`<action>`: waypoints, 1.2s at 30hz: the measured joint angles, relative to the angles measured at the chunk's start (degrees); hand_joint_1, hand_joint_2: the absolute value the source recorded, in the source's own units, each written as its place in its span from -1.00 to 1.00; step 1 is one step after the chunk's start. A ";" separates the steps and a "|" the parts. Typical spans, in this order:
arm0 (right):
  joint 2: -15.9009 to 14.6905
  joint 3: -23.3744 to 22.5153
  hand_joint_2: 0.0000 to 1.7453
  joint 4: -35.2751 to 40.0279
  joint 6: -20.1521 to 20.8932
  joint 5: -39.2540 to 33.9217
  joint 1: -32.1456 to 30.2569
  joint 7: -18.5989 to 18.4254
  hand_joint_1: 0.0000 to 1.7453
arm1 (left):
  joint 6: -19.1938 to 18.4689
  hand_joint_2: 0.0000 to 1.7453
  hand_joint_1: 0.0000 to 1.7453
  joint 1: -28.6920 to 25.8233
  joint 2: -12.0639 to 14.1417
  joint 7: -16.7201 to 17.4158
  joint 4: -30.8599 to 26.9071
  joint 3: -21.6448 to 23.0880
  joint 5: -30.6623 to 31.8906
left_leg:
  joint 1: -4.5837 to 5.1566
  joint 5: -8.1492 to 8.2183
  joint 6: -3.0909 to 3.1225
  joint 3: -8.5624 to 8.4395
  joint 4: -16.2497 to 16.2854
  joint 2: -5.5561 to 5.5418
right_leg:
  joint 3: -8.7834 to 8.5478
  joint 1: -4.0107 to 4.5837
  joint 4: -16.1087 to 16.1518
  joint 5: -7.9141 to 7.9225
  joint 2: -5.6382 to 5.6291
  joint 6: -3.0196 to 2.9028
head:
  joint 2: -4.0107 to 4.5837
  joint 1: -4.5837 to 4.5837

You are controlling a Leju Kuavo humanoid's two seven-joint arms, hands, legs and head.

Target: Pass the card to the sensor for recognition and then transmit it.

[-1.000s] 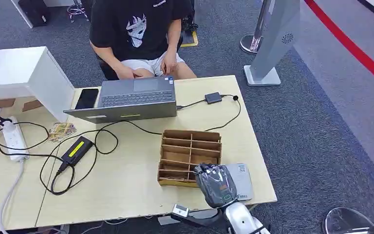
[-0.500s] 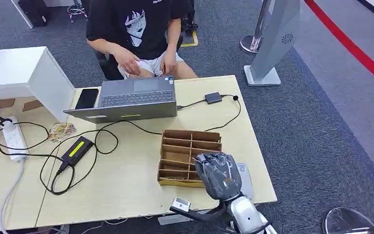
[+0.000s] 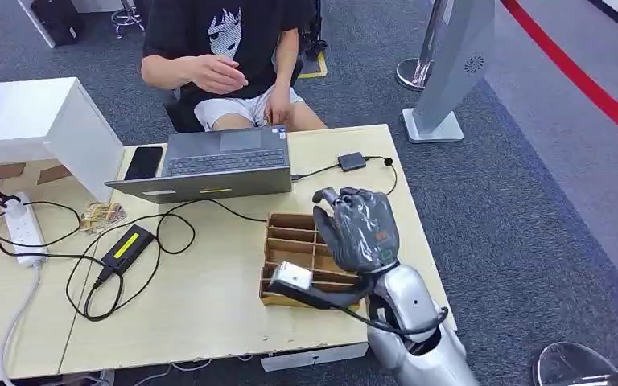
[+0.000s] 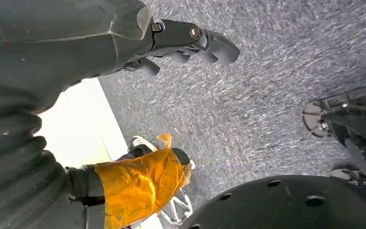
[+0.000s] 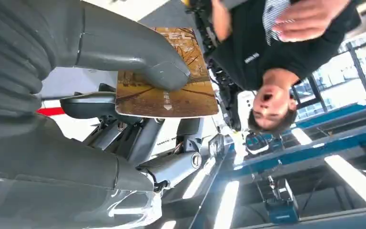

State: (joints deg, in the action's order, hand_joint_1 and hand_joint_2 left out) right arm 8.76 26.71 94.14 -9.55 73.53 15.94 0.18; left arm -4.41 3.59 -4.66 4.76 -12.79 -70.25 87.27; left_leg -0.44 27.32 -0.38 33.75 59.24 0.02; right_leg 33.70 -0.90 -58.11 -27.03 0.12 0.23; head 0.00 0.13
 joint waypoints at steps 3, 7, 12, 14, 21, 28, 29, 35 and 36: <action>0.87 0.00 1.00 -1.62 0.46 -0.13 3.36 -0.57 1.00 | -0.11 1.00 -1.00 0.24 0.24 -0.07 0.00 0.48 0.07 | -0.03 -0.02 0.00 0.02 0.00 -0.07 | -0.04 0.01 -0.01 0.00 0.09 0.00 | 0.00 0.02; 2.38 -0.04 1.00 -6.55 3.19 -0.57 9.73 -3.71 1.00 | -0.57 1.00 -1.00 0.43 0.61 -0.61 0.00 1.84 0.20 | -0.04 -0.03 -0.03 0.02 0.00 0.01 | 0.00 0.02 -0.04 0.02 -0.04 -0.03 | 0.00 0.02; 6.02 -1.60 1.00 -18.42 5.99 -2.13 21.31 -6.61 1.00 | -1.27 1.00 -1.00 0.61 1.14 -1.07 0.00 4.48 0.20 | -0.05 -0.08 -0.04 0.00 0.00 -0.02 | -0.01 0.02 -0.04 0.03 -0.02 -0.04 | 0.00 0.02; 7.47 -2.10 1.00 -22.67 6.71 -2.41 24.18 -7.06 1.00 | -1.36 1.00 -1.00 0.59 1.29 -1.35 0.00 5.20 0.20 | -0.06 -0.10 -0.08 0.01 0.00 -0.03 | 0.00 0.03 -0.04 0.03 -0.01 -0.04 | 0.00 0.00; 10.56 -0.61 1.00 -30.92 6.75 -7.68 28.25 -8.86 1.00 | -1.64 1.00 -1.00 0.63 1.66 -1.40 0.00 6.34 0.20 | -0.08 -0.07 -0.11 0.03 0.00 -0.02 | 0.02 0.06 -0.03 0.01 -0.03 -0.04 | 0.00 0.02; 11.78 3.80 1.00 -34.91 7.38 -21.18 29.17 -9.06 -1.00 | -1.79 1.00 -1.00 0.63 1.73 -1.46 0.00 6.49 0.17 | -0.08 -0.06 -0.11 0.07 0.00 -0.04 | 0.04 0.06 -0.02 0.01 -0.02 -0.04 | 0.00 0.02; 11.85 4.39 1.00 -35.73 7.76 -25.94 29.51 -8.32 -1.00 | -1.79 1.00 -1.00 0.63 1.77 -1.49 0.00 6.49 0.17 | -0.08 -0.06 -0.11 0.07 0.00 -0.04 | 0.05 0.06 -0.02 0.01 -0.02 -0.04 | 0.00 0.02; 11.98 5.99 1.00 -40.57 5.68 -36.79 31.31 -2.53 -1.00 | -1.81 1.00 -1.00 0.61 2.01 -1.49 0.00 6.49 0.15 | -0.08 -0.07 -0.11 0.05 0.00 -0.04 | 0.04 0.06 -0.02 0.01 -0.01 -0.04 | -0.02 0.02; 11.98 5.86 1.00 -40.64 5.71 -36.48 31.28 -1.81 -1.00 | -1.81 1.00 -1.00 0.60 2.03 -1.46 0.00 6.49 0.15 | -0.08 -0.07 -0.11 0.05 0.00 -0.04 | 0.05 0.06 -0.02 0.01 -0.01 -0.04 | 0.00 0.02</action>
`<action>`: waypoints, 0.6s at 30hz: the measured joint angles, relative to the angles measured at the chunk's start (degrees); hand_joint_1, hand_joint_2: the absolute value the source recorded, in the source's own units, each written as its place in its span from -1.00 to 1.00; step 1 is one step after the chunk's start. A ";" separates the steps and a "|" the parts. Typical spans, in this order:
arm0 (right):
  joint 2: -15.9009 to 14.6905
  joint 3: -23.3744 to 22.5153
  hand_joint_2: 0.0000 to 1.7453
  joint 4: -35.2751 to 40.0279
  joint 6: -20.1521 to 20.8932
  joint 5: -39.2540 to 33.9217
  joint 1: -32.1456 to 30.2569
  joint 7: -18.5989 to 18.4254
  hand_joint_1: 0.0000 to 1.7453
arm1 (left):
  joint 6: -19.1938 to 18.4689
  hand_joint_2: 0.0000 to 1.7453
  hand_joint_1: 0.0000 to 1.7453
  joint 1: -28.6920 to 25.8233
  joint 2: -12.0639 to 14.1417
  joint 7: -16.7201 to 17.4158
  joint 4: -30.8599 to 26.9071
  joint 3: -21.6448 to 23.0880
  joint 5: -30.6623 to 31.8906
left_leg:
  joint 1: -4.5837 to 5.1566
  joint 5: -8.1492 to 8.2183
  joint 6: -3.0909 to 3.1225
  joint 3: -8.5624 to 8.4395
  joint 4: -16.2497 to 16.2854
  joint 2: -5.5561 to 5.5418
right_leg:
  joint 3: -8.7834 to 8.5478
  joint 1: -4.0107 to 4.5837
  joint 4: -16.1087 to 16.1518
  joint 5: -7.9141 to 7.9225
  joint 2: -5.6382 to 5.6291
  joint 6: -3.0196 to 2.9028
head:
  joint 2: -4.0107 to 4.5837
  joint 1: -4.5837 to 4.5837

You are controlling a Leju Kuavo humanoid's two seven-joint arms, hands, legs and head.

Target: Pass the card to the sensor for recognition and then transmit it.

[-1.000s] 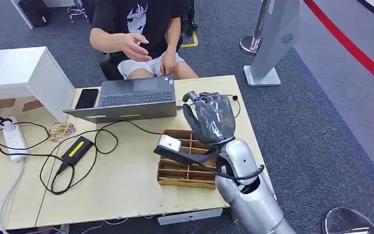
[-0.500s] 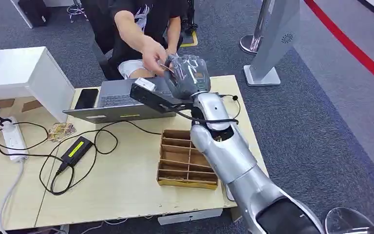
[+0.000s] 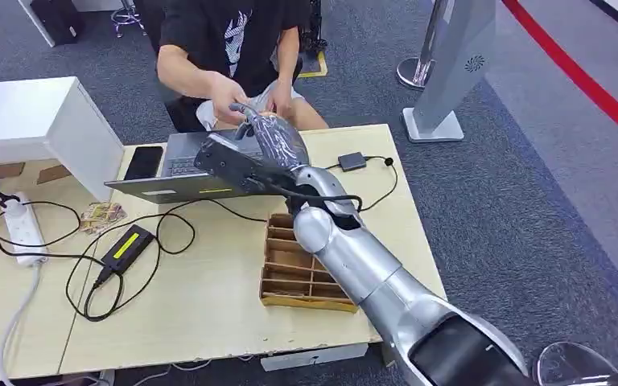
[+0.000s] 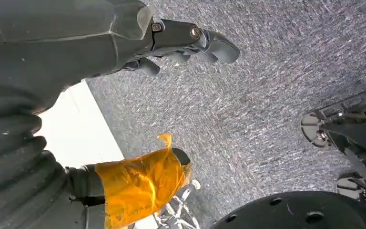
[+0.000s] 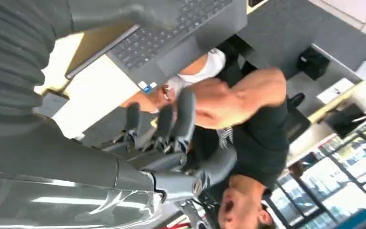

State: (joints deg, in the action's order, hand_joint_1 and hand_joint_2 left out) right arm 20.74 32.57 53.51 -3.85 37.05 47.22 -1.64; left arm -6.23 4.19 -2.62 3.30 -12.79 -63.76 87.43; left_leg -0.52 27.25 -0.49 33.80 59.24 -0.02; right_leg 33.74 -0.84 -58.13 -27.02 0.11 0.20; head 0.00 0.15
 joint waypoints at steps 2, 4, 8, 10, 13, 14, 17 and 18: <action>0.00 -0.78 1.00 0.04 0.30 1.02 -0.13 0.72 -1.00 | 0.00 1.00 -1.00 0.00 0.00 0.00 0.00 0.00 0.00 | 0.00 0.00 0.00 -0.01 0.00 0.01 | 0.00 0.00 0.00 0.00 -0.01 0.00 | -0.02 -0.02; -0.07 -2.34 1.00 0.40 0.79 1.44 -0.61 1.20 -1.00 | 0.09 1.00 -1.00 -0.04 0.00 0.07 0.00 0.00 -0.02 | 0.00 0.00 0.00 -0.01 0.01 -0.01 | 0.02 0.00 0.01 0.00 0.01 0.00 | -0.02 0.00; -0.92 -8.38 1.00 1.82 2.25 -2.83 -2.14 4.24 -1.00 | 0.46 1.00 -1.00 -0.08 -0.02 0.13 0.00 0.00 -0.11 | 0.01 0.00 0.00 0.00 0.01 -0.03 | 0.01 0.00 0.02 0.00 0.01 0.00 | 0.00 0.00; -1.58 -11.00 1.00 2.95 2.86 -4.55 -3.35 5.97 -1.00 | 0.57 1.00 -1.00 -0.08 -0.02 0.18 0.00 -0.02 -0.20 | 0.01 0.01 0.00 -0.01 0.02 -0.04 | 0.00 0.00 0.03 0.00 0.01 0.00 | -0.02 0.00; -2.76 -16.70 1.00 6.12 5.05 -10.81 -6.79 9.44 -1.00 | 0.70 1.00 -1.00 -0.13 -0.02 0.33 0.00 -0.11 -0.31 | 0.01 0.01 0.01 -0.01 0.03 -0.08 | 0.01 0.00 0.07 0.00 0.05 0.01 | 0.00 -0.02; -3.34 -18.54 1.00 7.33 6.85 -14.65 -8.09 10.78 -1.00 | 0.85 1.00 -1.00 -0.13 -0.04 0.48 0.00 -0.11 -0.35 | 0.01 0.02 0.01 -0.01 0.03 -0.10 | -0.02 0.00 0.07 0.00 0.08 0.01 | 0.00 -0.02; -4.98 -25.58 1.00 10.49 12.92 -28.45 -13.11 14.58 -1.00 | 1.09 1.00 -1.00 -0.34 -0.09 0.63 0.00 -0.17 -0.39 | 0.01 0.04 0.04 0.00 0.03 -0.22 | -0.05 0.00 0.10 -0.01 0.21 0.02 | 0.00 0.00; -5.71 -27.70 1.00 11.04 14.98 -32.63 -14.67 15.67 -1.00 | 1.11 1.00 -1.00 -0.41 -0.09 0.66 0.00 -0.22 -0.42 | 0.01 0.05 0.05 0.00 0.03 -0.22 | -0.06 0.00 0.11 -0.02 0.23 0.03 | 0.00 -0.02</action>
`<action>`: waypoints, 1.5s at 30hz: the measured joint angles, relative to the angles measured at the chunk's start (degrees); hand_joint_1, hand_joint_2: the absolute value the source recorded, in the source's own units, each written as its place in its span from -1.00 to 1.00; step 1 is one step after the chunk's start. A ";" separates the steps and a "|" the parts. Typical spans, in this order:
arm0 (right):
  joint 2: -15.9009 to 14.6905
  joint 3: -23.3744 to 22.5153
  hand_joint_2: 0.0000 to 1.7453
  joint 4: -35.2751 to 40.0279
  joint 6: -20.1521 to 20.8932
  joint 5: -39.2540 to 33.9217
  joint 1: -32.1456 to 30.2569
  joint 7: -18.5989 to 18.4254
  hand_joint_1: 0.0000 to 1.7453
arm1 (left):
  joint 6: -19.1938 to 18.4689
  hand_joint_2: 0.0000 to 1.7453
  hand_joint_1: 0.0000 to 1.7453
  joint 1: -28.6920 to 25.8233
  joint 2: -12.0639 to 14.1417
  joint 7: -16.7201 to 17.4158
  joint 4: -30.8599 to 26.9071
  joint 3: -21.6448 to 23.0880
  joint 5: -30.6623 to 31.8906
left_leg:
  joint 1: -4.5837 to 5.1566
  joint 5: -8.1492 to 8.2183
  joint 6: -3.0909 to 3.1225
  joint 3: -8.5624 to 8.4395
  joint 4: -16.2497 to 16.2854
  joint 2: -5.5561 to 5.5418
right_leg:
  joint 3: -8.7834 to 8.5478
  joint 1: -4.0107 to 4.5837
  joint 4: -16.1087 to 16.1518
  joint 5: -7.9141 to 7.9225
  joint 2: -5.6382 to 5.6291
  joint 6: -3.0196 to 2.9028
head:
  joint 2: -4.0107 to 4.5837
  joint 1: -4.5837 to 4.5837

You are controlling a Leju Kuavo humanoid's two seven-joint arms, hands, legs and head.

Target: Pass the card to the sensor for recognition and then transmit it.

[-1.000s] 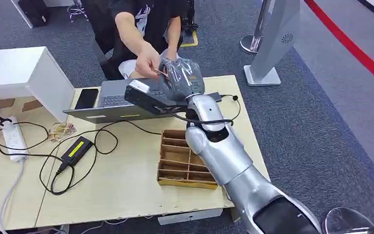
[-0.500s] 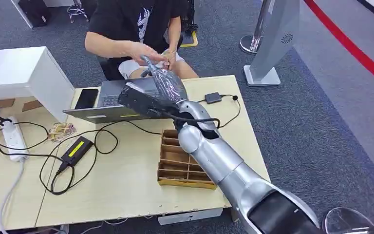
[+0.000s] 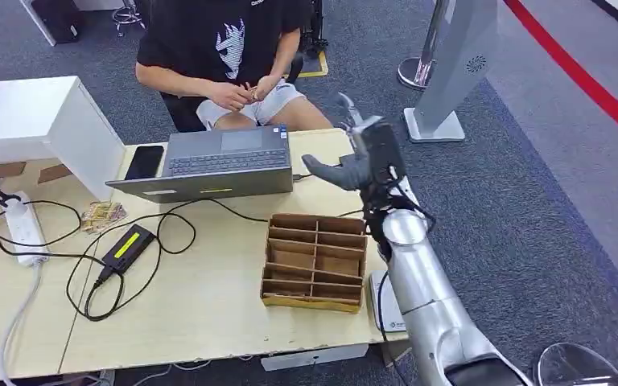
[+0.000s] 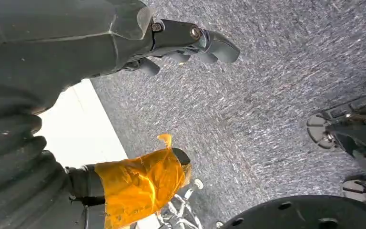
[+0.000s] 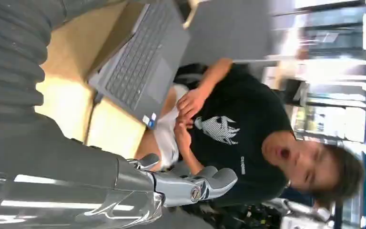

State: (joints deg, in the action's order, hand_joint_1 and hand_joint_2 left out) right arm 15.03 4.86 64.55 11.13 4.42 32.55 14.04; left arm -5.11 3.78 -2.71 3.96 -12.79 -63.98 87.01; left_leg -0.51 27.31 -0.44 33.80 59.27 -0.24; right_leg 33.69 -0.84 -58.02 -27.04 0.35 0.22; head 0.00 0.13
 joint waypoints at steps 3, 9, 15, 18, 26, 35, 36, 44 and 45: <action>-2.18 -6.58 1.00 0.39 6.84 -12.52 -4.46 2.79 -1.00 | 0.07 1.00 -1.00 -0.16 -0.02 0.00 0.00 -0.15 0.00 | 0.00 0.04 0.05 0.00 0.00 0.01 | -0.02 0.00 0.03 -0.01 0.01 0.01 | 0.00 0.00; -5.97 -14.79 1.00 -1.93 13.45 -21.49 -10.04 5.70 -1.00 | 0.20 1.00 -1.00 -0.57 -0.02 0.00 0.00 -0.39 0.02 | 0.02 0.06 0.07 0.00 0.00 0.15 | 0.02 0.00 0.03 0.00 -0.13 0.01 | 0.00 0.02; -8.36 -20.48 1.00 -5.56 12.15 -28.77 -12.77 7.90 -1.00 | 0.24 1.00 -1.00 -0.62 -0.15 0.00 0.00 -0.44 -0.02 | -0.01 0.06 0.07 -0.04 -0.01 0.01 | -0.01 0.02 0.03 -0.03 0.00 0.01 | 0.00 0.00; -11.16 -26.03 1.00 -13.19 15.96 -32.17 -14.57 11.53 -1.00 | 0.50 1.00 -1.00 -0.69 -0.33 0.15 0.00 -0.87 -0.07 | 0.01 0.08 0.10 0.01 -0.01 -0.13 | -0.09 0.05 0.04 -0.07 0.13 0.05 | 0.00 0.04; -15.19 -36.79 1.00 -30.96 17.15 -34.36 -18.99 11.14 -1.00 | 0.63 1.00 -1.00 -0.84 -0.46 0.59 0.00 -1.57 -0.13 | 0.03 0.23 0.20 -0.01 0.00 -0.05 | -0.09 0.03 0.09 -0.14 0.10 0.09 | 0.00 0.00; -16.19 -40.73 1.00 -40.24 9.79 -30.63 -20.85 8.52 -1.00 | 0.61 1.00 -1.00 -0.79 -0.61 0.61 0.00 -1.81 -0.11 | 0.01 0.24 0.20 -0.05 -0.01 0.04 | -0.08 0.06 0.08 -0.16 0.01 0.08 | 0.00 0.00; -16.21 -40.73 1.00 -41.10 8.20 -29.88 -21.10 7.88 -1.00 | 0.61 1.00 -1.00 -0.79 -0.59 0.61 0.00 -1.81 -0.07 | 0.01 0.24 0.20 -0.05 -0.01 0.03 | -0.09 0.06 0.08 -0.16 0.01 0.08 | 0.00 0.02; -16.21 -40.23 1.00 -47.19 -8.66 -17.48 -25.23 -1.11 -1.00 | 0.55 1.00 -1.00 -0.60 -0.57 0.68 0.00 -1.81 0.22 | 0.02 0.30 0.16 -0.05 -0.02 0.02 | -0.11 0.05 0.08 -0.21 0.02 0.12 | 0.00 0.00; -16.21 -39.90 1.00 -47.65 -9.74 -15.82 -25.84 -2.24 -1.00 | 0.55 1.00 -1.00 -0.58 -0.57 0.68 0.00 -1.79 0.24 | 0.02 0.30 0.17 -0.04 -0.02 0.02 | -0.11 0.05 0.08 -0.21 0.02 0.12 | 0.00 0.00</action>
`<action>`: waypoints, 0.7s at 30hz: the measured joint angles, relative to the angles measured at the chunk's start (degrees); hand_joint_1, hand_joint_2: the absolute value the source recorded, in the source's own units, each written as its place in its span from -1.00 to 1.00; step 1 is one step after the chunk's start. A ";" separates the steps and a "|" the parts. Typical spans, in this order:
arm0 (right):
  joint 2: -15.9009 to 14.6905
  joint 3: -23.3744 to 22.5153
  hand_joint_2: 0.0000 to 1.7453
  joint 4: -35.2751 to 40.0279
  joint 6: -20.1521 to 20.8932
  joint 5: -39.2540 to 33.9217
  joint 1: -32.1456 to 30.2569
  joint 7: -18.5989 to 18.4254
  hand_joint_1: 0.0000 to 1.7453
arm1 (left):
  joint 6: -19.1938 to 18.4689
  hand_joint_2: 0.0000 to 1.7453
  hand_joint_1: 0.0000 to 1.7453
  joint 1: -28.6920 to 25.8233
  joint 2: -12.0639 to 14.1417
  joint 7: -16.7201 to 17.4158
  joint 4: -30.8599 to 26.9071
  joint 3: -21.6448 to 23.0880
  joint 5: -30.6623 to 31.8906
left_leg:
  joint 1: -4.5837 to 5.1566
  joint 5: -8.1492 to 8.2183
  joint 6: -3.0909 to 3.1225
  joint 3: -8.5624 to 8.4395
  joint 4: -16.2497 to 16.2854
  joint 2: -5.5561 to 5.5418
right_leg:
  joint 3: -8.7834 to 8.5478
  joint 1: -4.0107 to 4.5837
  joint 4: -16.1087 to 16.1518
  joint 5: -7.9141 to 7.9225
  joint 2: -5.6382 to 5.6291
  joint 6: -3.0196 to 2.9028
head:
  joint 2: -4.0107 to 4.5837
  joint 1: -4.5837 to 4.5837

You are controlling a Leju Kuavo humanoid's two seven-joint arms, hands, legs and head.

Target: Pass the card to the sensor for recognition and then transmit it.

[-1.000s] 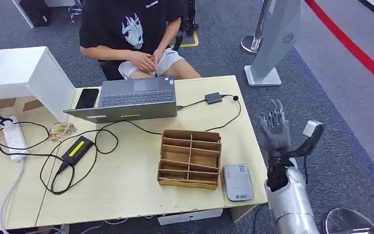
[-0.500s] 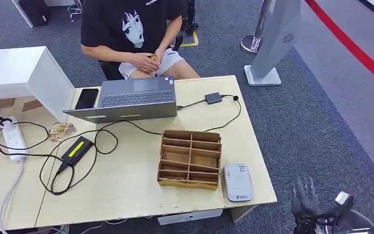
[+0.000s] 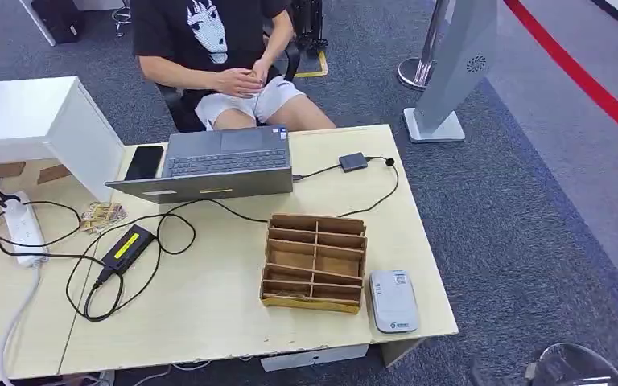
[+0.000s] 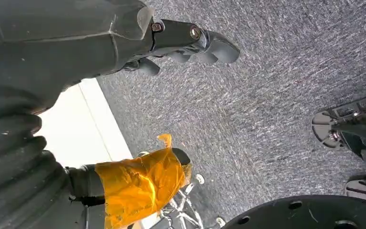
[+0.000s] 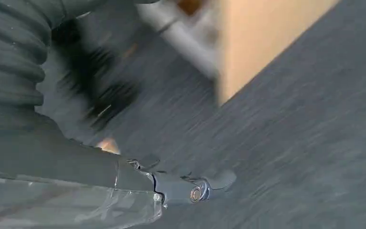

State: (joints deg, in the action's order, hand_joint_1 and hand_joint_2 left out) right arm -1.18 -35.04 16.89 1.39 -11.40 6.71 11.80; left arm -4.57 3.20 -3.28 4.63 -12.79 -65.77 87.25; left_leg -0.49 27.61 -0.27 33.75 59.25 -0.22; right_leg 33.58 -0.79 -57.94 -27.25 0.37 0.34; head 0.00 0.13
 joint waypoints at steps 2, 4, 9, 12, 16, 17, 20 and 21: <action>0.00 0.78 1.00 -0.98 -1.15 2.67 -1.18 -1.57 -1.00 | 0.00 1.00 -1.00 0.03 0.02 0.04 0.00 0.00 0.02 | 0.00 0.00 0.00 0.00 0.00 0.01 | 0.00 0.00 0.00 0.00 0.00 0.00 | 0.00 0.00; 0.00 1.77 1.00 -1.57 -2.25 4.61 -1.91 -1.98 -1.00 | 0.00 1.00 -1.00 0.07 0.02 0.09 0.00 0.00 0.04 | 0.00 0.01 0.00 -0.01 0.00 0.02 | 0.00 0.00 0.00 0.00 -0.01 0.00 | 0.00 0.00; 0.00 4.74 1.00 -2.45 -5.59 11.17 -2.86 -4.50 -1.00 | 0.00 1.00 -1.00 0.11 0.00 0.11 0.00 0.00 0.04 | 0.00 0.01 0.00 -0.02 -0.01 0.03 | 0.00 0.00 0.00 0.00 -0.02 0.00 | 0.00 0.02; 0.00 9.36 1.00 -3.01 -6.99 21.25 -3.11 -8.35 -1.00 | 0.00 1.00 -1.00 0.17 0.02 0.13 0.00 0.00 0.11 | 0.00 0.01 0.00 -0.02 -0.01 0.03 | -0.02 0.00 0.00 0.00 -0.02 -0.01 | 0.00 0.00; 0.07 17.60 1.00 -3.67 -5.57 30.67 -2.98 -11.55 1.00 | -0.18 1.00 1.00 0.31 0.07 0.15 0.00 0.00 0.17 | 0.00 0.00 0.00 -0.03 -0.01 0.03 | -0.02 0.00 -0.01 0.00 -0.02 -0.01 | 0.00 0.00; 0.07 19.29 1.00 -3.76 -4.77 32.16 -2.90 -11.90 1.00 | -0.33 1.00 1.00 0.33 0.09 0.13 0.00 0.00 0.20 | 0.00 0.00 0.00 -0.02 -0.01 0.03 | -0.03 0.00 -0.01 0.00 -0.02 -0.01 | 0.00 0.00; 0.15 24.18 1.00 -3.95 0.65 36.94 -2.63 -12.19 0.96 | -1.95 1.00 1.00 0.47 0.24 -0.55 0.00 0.02 0.20 | -0.01 0.00 -0.01 -0.03 -0.01 0.03 | -0.02 0.00 -0.01 0.00 -0.02 -0.01 | 0.00 0.00; 0.22 25.34 1.00 -4.02 1.47 38.10 -2.56 -12.28 0.96 | -2.16 1.00 1.00 0.56 0.24 -0.63 0.00 0.06 0.20 | -0.01 0.00 0.00 -0.02 -0.01 0.02 | -0.02 0.00 -0.01 0.00 -0.01 -0.01 | 0.00 0.00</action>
State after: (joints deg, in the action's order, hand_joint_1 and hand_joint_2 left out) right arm -0.96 -9.70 12.87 2.87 26.69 4.15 -0.48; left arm -6.73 3.76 -3.04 4.00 -12.79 -65.70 87.45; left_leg -0.50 27.61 -0.28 33.73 59.24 -0.19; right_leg 33.55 -0.79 -57.95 -27.25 0.36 0.33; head 0.00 0.13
